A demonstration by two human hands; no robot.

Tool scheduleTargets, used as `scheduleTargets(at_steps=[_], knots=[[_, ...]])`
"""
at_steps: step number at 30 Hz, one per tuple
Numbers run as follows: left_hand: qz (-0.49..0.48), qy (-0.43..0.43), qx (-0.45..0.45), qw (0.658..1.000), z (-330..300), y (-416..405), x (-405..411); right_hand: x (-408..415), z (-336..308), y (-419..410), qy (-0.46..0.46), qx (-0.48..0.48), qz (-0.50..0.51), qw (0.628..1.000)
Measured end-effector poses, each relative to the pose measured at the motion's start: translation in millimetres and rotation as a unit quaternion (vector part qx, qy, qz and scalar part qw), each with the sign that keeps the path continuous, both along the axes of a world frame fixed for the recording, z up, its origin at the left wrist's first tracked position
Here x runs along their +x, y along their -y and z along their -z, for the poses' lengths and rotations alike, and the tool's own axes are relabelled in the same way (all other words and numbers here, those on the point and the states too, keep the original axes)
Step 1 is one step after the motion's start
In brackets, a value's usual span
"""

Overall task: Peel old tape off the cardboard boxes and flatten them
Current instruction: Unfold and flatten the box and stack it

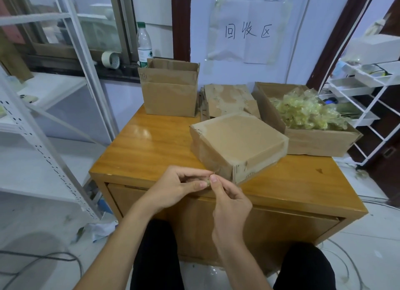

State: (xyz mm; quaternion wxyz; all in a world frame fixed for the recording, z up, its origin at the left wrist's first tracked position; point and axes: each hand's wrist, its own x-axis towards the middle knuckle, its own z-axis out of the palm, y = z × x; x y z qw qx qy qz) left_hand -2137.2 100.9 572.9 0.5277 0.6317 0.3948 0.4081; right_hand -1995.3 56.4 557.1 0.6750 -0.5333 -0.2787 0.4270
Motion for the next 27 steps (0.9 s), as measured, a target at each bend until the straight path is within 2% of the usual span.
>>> scheduleTargets(at_steps=[4, 11, 12, 14, 16, 17, 22, 25, 27], knots=[[-0.018, 0.008, 0.007, 1.0, 1, -3, 12, 11, -11, 0, -0.079, -0.046, -0.038, 0.995], [-0.078, 0.028, 0.027, 0.996, 10, -13, 22, 23, -13, 7, -0.02, -0.034, -0.098, 0.994], [-0.1, 0.027, 0.034, 0.994, 12, -15, 21, 25, -12, 11, 0.02, -0.017, -0.103, 0.994], [-0.127, 0.021, 0.038, 0.991, 13, -19, 22, 31, -11, 19, 0.176, 0.037, -0.086, 0.98], [-0.129, 0.009, 0.032, 0.991, 15, -21, 24, 39, -17, 25, 0.325, 0.108, -0.063, 0.937], [-0.13, 0.006, 0.028, 0.991, 17, -21, 25, 44, -23, 24, 0.367, 0.146, -0.057, 0.917], [-0.192, 0.045, 0.011, 0.98, 21, -18, 26, 77, -63, -8, 0.462, 0.275, 0.019, 0.843], [-0.209, 0.074, 0.019, 0.975, 20, -11, 35, 89, -80, -45, 0.552, 0.254, 0.044, 0.793], [-0.206, 0.087, 0.035, 0.974, 22, -9, 41, 94, -83, -69, 0.581, 0.202, -0.026, 0.788]])
